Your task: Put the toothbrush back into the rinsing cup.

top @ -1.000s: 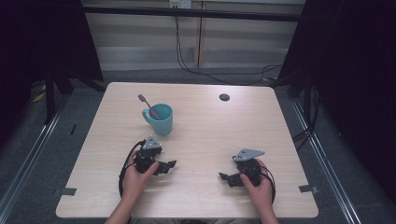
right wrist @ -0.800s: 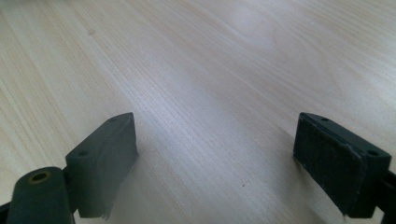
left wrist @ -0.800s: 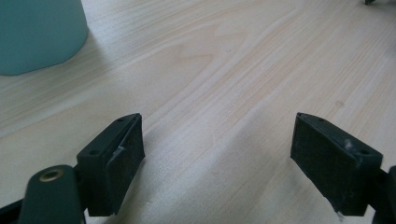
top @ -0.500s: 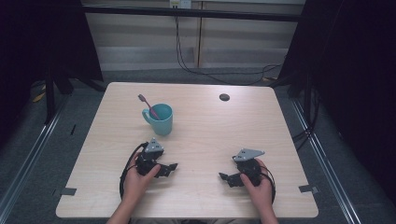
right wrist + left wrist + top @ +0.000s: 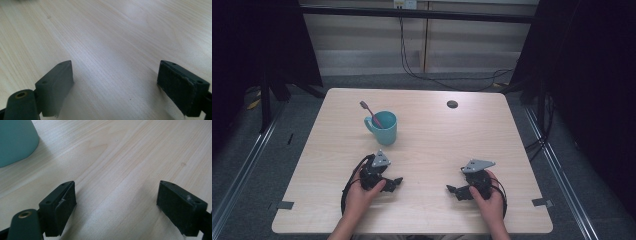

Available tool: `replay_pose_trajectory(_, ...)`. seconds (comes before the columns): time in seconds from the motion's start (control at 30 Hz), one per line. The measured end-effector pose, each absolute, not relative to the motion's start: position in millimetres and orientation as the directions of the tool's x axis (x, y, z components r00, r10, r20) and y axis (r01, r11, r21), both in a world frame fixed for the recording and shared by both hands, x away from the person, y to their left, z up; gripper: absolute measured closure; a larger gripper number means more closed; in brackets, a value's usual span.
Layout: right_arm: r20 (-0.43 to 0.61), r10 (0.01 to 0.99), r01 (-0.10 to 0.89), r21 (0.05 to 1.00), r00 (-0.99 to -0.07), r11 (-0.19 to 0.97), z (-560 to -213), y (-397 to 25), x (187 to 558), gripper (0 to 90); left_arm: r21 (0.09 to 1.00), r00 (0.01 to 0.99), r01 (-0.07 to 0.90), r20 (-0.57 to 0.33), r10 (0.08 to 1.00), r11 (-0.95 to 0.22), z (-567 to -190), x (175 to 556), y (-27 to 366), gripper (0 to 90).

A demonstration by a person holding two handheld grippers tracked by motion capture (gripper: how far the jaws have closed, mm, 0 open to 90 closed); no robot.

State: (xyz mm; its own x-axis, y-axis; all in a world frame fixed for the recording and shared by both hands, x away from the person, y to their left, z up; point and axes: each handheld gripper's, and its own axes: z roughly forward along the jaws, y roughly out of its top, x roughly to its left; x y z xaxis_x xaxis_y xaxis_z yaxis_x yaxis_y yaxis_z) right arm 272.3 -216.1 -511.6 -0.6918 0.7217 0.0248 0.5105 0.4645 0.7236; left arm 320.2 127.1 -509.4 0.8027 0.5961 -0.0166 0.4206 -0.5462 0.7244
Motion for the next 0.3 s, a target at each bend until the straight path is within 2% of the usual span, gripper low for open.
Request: replay_pose_trajectory(0.3,0.028,0.723,0.514,0.722,-0.691,0.464,-511.5,-216.2,272.2,12.7,0.724,0.804,0.419,-0.015,0.595,-0.548,-509.4,319.6,127.7,15.4)
